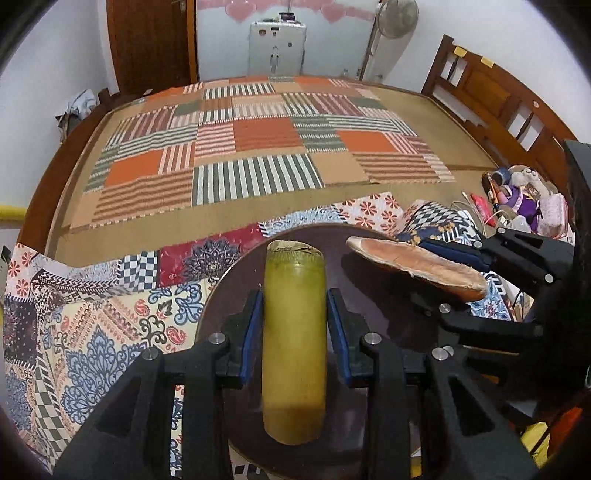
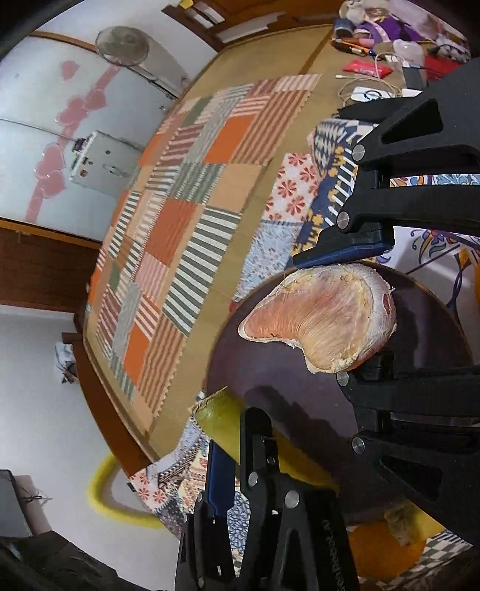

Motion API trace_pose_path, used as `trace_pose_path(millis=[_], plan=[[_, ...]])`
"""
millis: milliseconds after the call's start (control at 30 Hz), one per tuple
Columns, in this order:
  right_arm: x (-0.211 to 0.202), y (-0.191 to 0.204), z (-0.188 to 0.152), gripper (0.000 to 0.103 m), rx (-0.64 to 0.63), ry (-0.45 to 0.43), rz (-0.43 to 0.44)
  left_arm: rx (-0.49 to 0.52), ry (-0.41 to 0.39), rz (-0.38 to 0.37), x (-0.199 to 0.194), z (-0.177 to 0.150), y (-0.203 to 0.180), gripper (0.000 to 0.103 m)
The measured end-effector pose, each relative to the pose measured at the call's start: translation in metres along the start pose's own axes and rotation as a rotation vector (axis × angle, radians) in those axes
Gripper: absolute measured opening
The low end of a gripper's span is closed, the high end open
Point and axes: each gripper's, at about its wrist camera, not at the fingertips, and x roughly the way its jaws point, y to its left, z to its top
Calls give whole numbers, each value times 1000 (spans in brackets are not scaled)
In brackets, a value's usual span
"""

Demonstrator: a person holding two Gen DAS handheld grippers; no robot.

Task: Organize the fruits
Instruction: 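Lower the pomelo onto the purple plate and open right tool while left releases the cylinder there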

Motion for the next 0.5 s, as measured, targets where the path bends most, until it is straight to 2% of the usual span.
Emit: trace_pose_path(millis=[200, 333, 500], plan=[[1, 2, 0, 33, -11, 24, 32, 10, 30, 18, 4, 0, -5, 34], [-3, 5, -1, 53, -26, 22, 48, 8, 35, 17, 4, -2, -4, 34], [-15, 13, -8, 53, -48, -26, 18, 6, -4, 32, -15, -6, 1, 34]])
